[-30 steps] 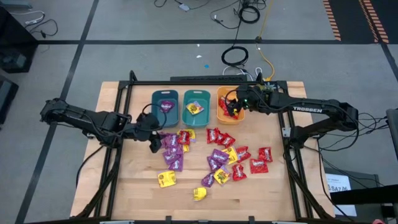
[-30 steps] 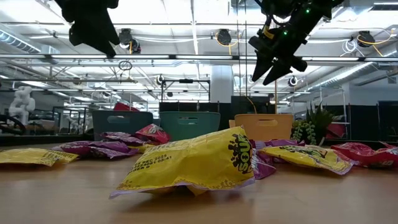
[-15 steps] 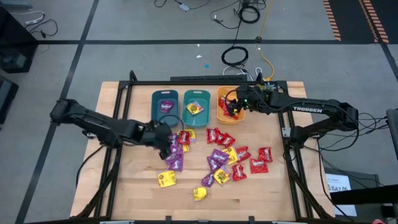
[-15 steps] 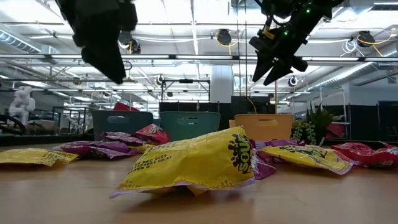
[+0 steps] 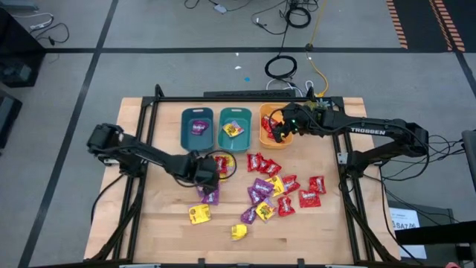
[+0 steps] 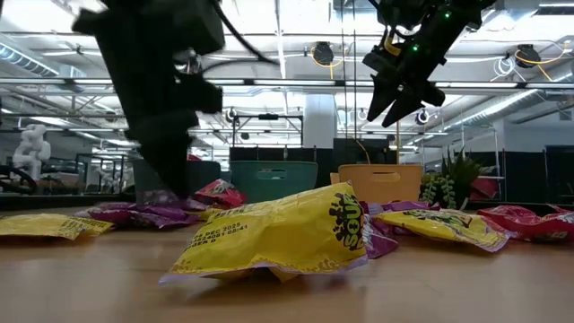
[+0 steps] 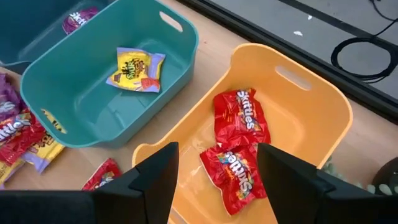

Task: Sort candy
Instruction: Put the violet candy into the blue bin

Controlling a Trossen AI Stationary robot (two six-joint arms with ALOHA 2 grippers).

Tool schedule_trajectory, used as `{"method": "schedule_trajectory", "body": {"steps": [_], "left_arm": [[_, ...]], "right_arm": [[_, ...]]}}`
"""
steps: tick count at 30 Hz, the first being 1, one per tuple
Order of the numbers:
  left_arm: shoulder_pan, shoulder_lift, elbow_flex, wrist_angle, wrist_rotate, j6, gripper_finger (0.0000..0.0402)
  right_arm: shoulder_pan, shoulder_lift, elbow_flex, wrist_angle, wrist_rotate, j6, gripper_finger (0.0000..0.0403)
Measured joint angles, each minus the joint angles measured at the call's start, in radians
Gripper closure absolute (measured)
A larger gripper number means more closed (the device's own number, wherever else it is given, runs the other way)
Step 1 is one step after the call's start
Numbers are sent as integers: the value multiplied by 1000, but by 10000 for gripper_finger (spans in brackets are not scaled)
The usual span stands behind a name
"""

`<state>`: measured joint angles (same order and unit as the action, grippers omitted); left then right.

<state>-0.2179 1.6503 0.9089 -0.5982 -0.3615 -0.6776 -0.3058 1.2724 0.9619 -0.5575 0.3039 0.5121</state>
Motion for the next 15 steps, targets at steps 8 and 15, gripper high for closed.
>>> {"method": "schedule_trajectory", "body": {"steps": [8, 15], "left_arm": [[36, 109, 7, 21, 86, -23, 229], [34, 47, 53, -76, 133, -49, 361]], "right_arm": [[0, 0, 0, -4, -23, -3, 193], [0, 0, 0, -24, -23, -4, 193]]}}
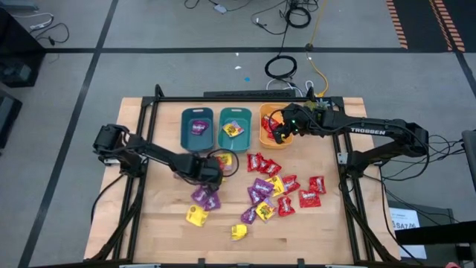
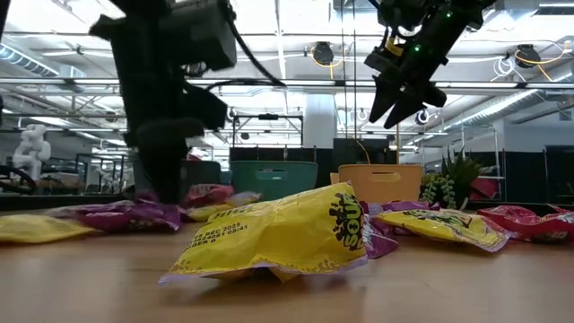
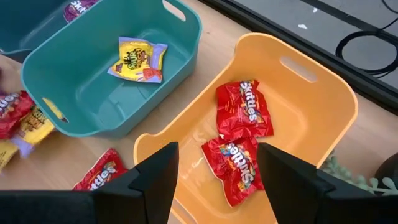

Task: Sort candy
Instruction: Put the violet candy into the blue bin

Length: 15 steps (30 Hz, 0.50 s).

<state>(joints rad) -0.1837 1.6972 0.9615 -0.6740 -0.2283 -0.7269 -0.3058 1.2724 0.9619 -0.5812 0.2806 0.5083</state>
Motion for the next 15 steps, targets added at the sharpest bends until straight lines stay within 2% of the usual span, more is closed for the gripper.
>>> {"method": "schedule_trajectory", "body": {"steps": [3, 15], "left_arm": [[-1, -50, 25, -24, -3, 3, 391], [0, -209, 25, -58, -19, -1, 399]], "right_arm": [[0, 0, 0, -1, 0, 0, 193], [0, 0, 0, 0, 0, 0, 193]]}}
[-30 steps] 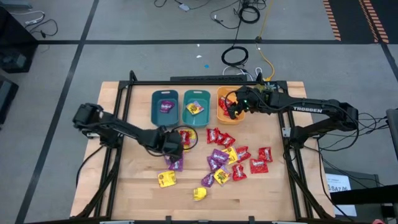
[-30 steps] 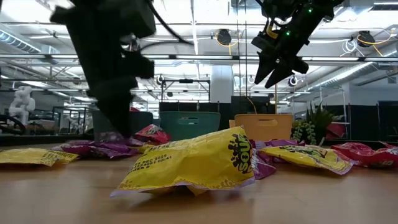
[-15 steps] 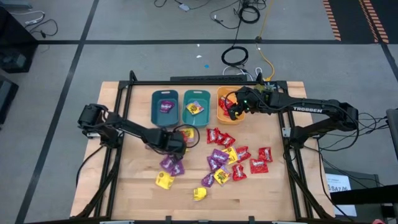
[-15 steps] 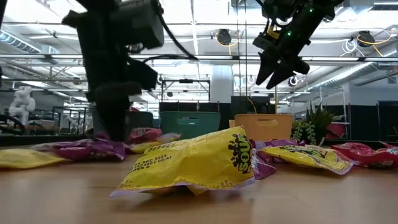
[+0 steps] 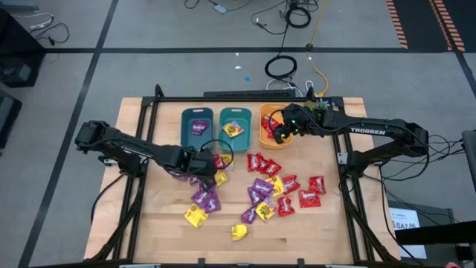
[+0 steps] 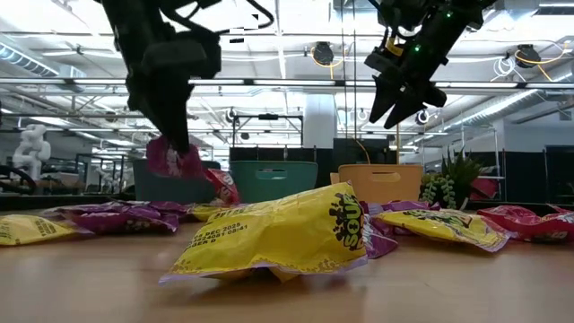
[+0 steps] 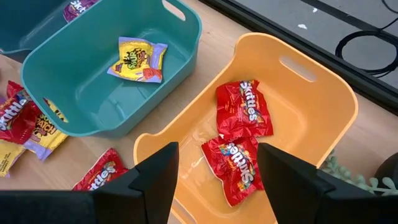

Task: Sort candy
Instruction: Put the violet candy into the blue bin

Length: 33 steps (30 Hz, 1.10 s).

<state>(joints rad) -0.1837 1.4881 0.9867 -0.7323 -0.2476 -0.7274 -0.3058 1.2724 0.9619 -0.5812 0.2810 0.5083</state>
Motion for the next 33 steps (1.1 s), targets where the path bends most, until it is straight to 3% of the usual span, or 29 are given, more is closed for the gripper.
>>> {"method": "schedule_trajectory", "body": {"steps": [9, 13, 18, 25, 33], "left_arm": [[14, -189, 0, -14, 6, -25, 400], [69, -288, 1, -25, -62, -24, 400], [225, -355, 1, -60, -88, 98, 401], [495, -339, 1, -41, 0, 329, 399], [655, -304, 1, 47, -14, 498, 336]], "right_arm": [[0, 0, 0, 0, 0, 1, 193], [0, 0, 0, 1, 0, 6, 193], [2, 0, 0, 1, -3, 87, 193], [49, 0, 0, 1, -54, 169, 193], [141, 0, 0, 3, -53, 277, 193]]}}
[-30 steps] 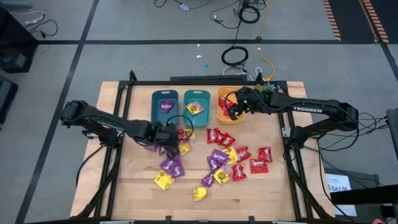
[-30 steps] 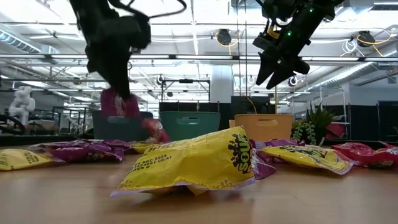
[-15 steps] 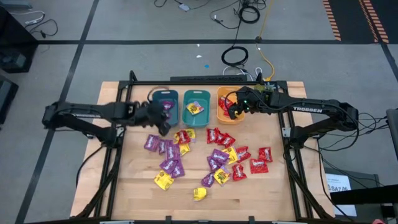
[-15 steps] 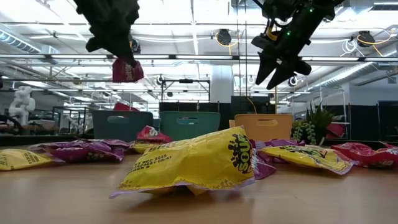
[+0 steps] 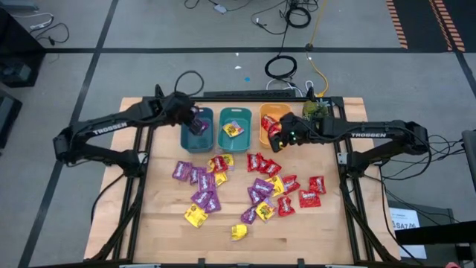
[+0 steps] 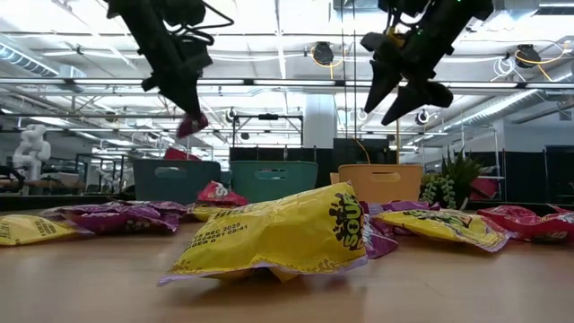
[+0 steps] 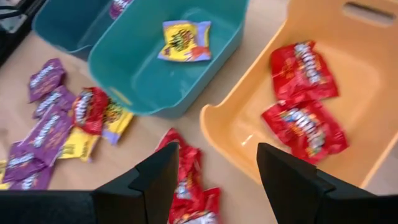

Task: Sort candy
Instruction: Put the violet candy into the blue bin, then put the red candy into the yellow bin

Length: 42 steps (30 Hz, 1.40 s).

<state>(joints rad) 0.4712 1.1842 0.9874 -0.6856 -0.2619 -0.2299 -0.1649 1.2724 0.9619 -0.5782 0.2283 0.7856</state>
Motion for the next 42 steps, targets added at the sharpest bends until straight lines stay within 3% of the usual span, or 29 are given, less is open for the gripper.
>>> {"method": "schedule_trajectory", "body": {"steps": [7, 21, 32, 42], "left_arm": [[46, 42, 0, 3, 18, 37, 297], [49, 44, 0, -42, 27, 27, 292], [49, 39, 0, -42, 28, 26, 292], [44, -51, 0, -35, 132, 23, 292]], "right_arm": [[74, 0, 0, 25, 5, 48, 193], [187, 42, 0, 43, 4, 55, 193], [268, 258, 1, -12, -44, 87, 193], [272, 478, 2, -33, -52, 176, 197]]}}
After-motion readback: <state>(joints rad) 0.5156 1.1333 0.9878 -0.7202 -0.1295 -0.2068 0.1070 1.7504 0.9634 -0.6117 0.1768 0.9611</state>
